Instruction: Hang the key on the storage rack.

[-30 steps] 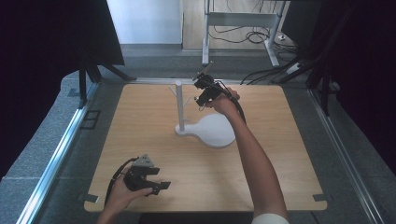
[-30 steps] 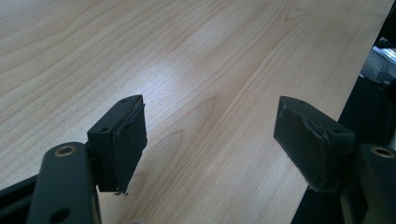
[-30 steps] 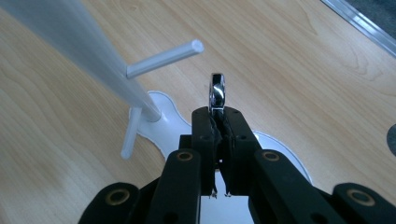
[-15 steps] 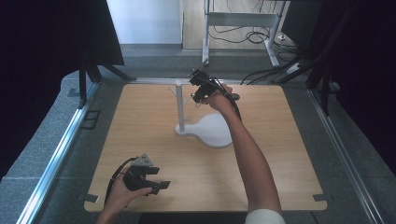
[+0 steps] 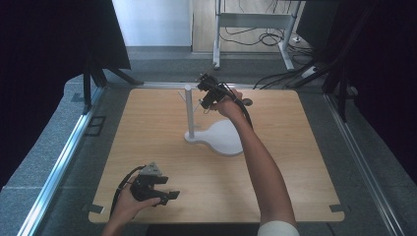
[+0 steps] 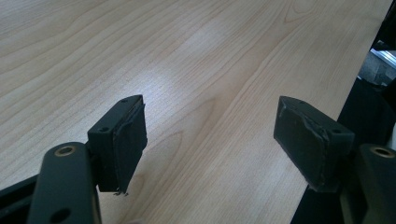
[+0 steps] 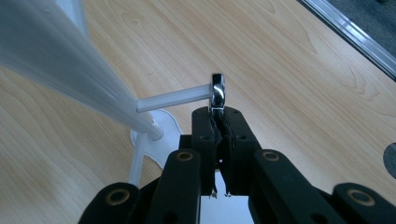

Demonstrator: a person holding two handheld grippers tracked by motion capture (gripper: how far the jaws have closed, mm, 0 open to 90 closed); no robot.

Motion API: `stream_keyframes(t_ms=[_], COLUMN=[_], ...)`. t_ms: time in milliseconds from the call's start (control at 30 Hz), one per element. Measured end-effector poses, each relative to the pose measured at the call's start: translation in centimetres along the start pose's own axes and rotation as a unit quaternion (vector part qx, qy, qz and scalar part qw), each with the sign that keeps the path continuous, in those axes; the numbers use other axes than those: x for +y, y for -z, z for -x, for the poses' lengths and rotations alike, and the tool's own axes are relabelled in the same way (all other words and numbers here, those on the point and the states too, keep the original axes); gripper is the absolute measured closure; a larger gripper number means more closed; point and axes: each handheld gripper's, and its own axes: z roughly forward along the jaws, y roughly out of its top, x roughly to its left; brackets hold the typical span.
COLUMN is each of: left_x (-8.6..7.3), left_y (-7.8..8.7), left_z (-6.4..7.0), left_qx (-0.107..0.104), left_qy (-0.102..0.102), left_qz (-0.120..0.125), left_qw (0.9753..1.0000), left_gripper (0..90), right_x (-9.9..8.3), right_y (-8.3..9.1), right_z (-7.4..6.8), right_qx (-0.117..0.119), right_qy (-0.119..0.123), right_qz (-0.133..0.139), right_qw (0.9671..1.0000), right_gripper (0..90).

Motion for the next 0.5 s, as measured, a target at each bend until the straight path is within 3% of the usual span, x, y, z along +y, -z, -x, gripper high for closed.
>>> stream_keyframes(t_ms=[500], left_x=[0.0], left_y=[-0.2], left_z=[0.1], left_qx=[0.000], left_qy=[0.000], left_qz=[-0.003], left_qw=[1.0000], left_gripper=[26.0], right_x=[-0.3], right_y=[0.1], right_z=[-1.1], right_qx=[-0.005], right_qy=[0.009], right_qz=[0.000], right_qw=[0.9999], right_gripper=[83.7])
